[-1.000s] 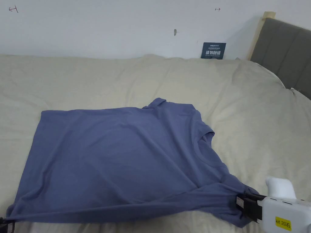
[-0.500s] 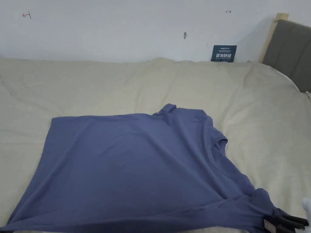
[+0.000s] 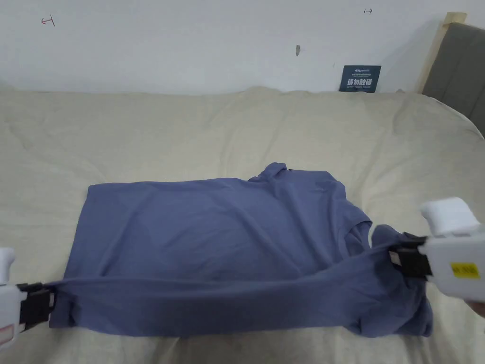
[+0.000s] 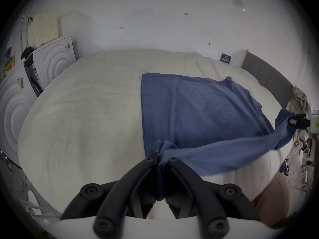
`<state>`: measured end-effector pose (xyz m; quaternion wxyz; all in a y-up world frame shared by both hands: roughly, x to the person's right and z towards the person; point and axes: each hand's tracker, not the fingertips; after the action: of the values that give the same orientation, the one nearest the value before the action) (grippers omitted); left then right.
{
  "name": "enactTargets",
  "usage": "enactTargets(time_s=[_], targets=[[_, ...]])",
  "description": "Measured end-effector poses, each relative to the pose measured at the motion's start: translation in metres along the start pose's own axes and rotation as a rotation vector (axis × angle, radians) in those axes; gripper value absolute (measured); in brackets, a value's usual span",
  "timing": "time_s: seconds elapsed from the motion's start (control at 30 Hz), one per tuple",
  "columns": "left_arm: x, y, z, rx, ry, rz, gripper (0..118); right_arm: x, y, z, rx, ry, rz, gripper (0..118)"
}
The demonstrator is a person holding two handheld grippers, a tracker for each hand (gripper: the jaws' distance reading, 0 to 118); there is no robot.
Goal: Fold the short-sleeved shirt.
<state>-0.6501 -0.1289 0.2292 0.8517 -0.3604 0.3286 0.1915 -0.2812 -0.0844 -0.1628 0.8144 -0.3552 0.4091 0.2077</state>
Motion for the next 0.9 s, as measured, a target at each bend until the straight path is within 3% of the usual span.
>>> enactTargets(time_s=[0.27,0.3,0.33,0.37,0.4,0.43,0.47,0.5,0.7,0.8,0.83,0.87,0.9], targets=[[-0.005,0.027,-0.081,-0.135,0.025,0.083,7,0.023,0.041,-0.127,-0.241,-0.021,-0.132,6],[-0.005,0.027,-0.083,-0.138,0.023,0.082,11,0.023,0.040,-0.132,-0.242,-0.031,-0.147,11],[-0.005,0.026,-0.083,-0.138,0.019,0.087,20,0.022,0.038,-0.134,-0.227,-0.041,-0.148,23],[-0.006,0.026,-0.082,-0.132,0.019,0.092,35,0.022,0.037,-0.131,-0.192,-0.076,-0.150,43],[-0.008,0.026,-0.079,-0.115,0.009,0.101,61,0.020,0.032,-0.123,-0.134,-0.115,-0.144,74],[-0.009,0.024,-0.072,-0.101,-0.002,0.108,86,0.021,0.029,-0.114,-0.079,-0.138,-0.157,91],[-0.010,0.023,-0.065,-0.078,-0.013,0.119,105,0.023,0.026,-0.104,-0.018,-0.145,-0.183,96],[-0.011,0.022,-0.057,-0.046,-0.017,0.123,117,0.025,0.023,-0.089,0.045,-0.119,-0.220,96],[-0.013,0.002,0.015,0.129,-0.029,0.101,117,0.012,-0.018,0.015,0.371,0.005,-0.392,96],[-0.006,-0.022,0.054,0.202,-0.012,0.093,113,-0.011,-0.044,0.058,0.390,0.123,-0.395,94],[-0.005,-0.029,0.064,0.219,-0.017,0.090,104,-0.019,-0.053,0.065,0.418,0.119,-0.387,82],[-0.003,-0.037,0.075,0.241,-0.019,0.080,83,-0.026,-0.061,0.071,0.443,0.107,-0.371,46],[0.000,-0.044,0.083,0.262,-0.017,0.065,24,-0.032,-0.067,0.076,0.472,0.078,-0.347,0]])
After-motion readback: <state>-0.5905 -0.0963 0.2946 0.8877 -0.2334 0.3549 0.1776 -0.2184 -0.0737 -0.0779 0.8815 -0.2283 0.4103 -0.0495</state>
